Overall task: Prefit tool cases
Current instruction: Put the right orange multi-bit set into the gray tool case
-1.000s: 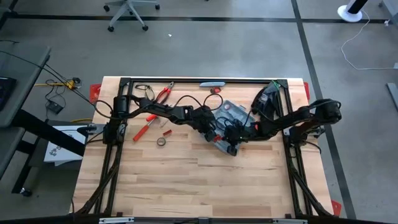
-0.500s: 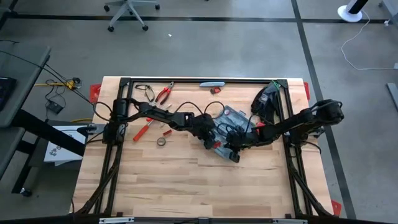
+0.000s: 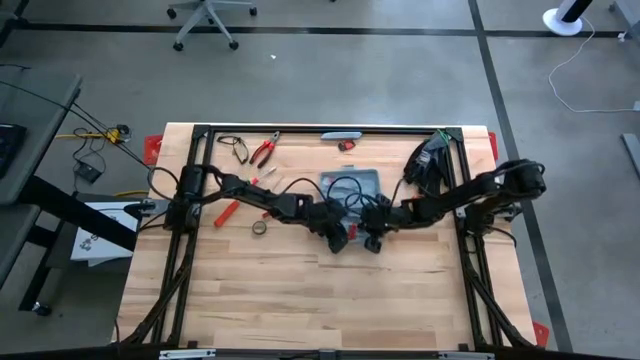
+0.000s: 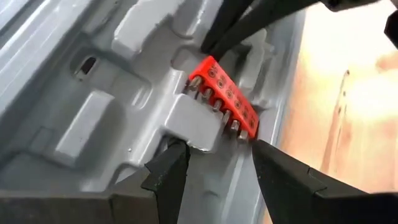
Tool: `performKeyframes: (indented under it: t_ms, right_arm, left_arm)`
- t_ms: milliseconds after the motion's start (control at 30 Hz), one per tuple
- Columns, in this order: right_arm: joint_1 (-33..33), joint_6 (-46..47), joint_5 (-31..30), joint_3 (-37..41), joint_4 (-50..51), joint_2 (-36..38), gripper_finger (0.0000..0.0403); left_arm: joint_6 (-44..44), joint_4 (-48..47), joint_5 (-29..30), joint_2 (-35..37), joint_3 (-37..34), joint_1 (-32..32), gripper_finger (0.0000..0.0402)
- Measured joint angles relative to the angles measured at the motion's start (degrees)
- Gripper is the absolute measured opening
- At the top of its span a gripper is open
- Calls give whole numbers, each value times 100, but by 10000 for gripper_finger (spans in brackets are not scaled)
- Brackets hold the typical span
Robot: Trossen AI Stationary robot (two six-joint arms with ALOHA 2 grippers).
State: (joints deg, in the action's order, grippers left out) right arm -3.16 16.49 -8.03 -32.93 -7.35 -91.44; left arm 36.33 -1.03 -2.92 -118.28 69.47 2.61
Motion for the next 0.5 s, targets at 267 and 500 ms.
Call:
performKeyframes:
  t_ms: [267, 500]
  right_arm:
    - [201, -201, 549, 4, -69, -4, 0]
    - [199, -246, 861, 15, -176, -10, 0]
  left_arm:
    - [-59, 11, 154, -2, -2, 2, 176]
    - [-259, 223, 127, -13, -13, -100, 176]
